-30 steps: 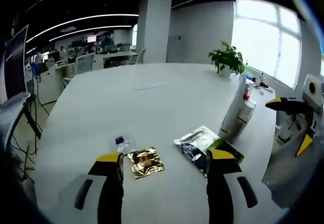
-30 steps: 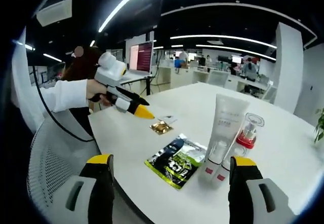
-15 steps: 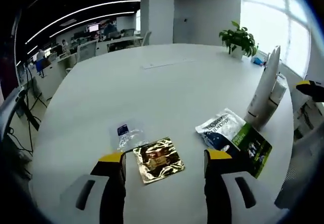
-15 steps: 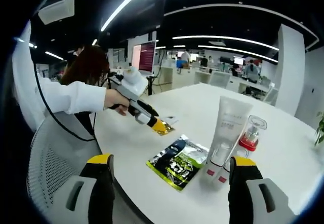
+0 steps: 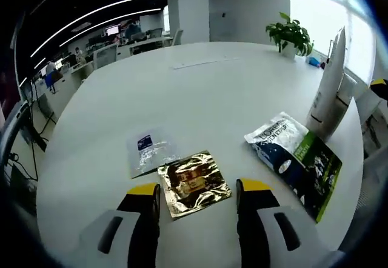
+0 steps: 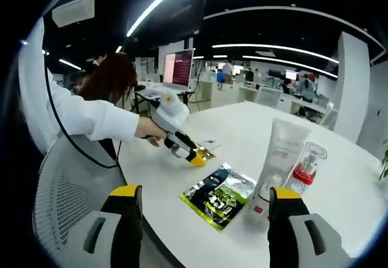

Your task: Arrange the skincare products in the storage area until every visible bottle or jar stands upright without overlapping.

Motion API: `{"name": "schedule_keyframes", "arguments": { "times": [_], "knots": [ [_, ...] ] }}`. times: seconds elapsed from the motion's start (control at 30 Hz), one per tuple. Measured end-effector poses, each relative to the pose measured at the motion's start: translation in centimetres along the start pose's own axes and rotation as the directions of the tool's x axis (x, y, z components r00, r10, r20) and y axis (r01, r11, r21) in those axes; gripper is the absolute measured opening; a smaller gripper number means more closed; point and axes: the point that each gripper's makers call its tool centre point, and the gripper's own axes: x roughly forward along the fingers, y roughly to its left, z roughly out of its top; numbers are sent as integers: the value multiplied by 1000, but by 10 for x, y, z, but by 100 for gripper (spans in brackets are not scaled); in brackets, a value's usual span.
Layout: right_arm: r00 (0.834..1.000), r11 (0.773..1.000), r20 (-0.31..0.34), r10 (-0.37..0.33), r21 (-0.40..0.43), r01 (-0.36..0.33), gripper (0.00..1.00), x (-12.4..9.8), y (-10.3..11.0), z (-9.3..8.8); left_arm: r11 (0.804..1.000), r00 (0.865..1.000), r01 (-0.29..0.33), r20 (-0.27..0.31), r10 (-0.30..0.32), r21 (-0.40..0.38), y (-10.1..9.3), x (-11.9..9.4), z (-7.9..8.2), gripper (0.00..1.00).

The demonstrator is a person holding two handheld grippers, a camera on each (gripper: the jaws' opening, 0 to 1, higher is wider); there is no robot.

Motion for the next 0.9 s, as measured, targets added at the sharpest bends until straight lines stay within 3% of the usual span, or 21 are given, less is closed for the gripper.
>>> {"name": "schedule_keyframes", "arguments": {
  "times": [0.13, 0.5, 0.73, 0.83, 0.9],
  "knots": [
    [1000, 1000, -3, 21, -8, -21, 89, 2, 5, 0, 1000, 1000, 2, 5, -2, 8, 1, 1, 1, 37],
    [998, 998, 9, 67, -15, -66, 81, 11, 20, 7, 999, 999, 38, -28, -37, 35, 0, -3, -1, 35],
    [990, 989, -14, 139, -57, -140, 73, 23, 33, 6, 987, 994, 85, -80, -74, 133, -9, -14, -4, 34],
    [982, 978, -20, 186, -87, -187, 74, 32, 44, 8, 979, 990, 111, -100, -95, 171, -15, -21, -6, 34],
    [975, 971, -44, 217, -87, -221, 69, 38, 49, 3, 972, 986, 141, -111, -121, 189, -18, -25, -6, 34]
  ]
}}
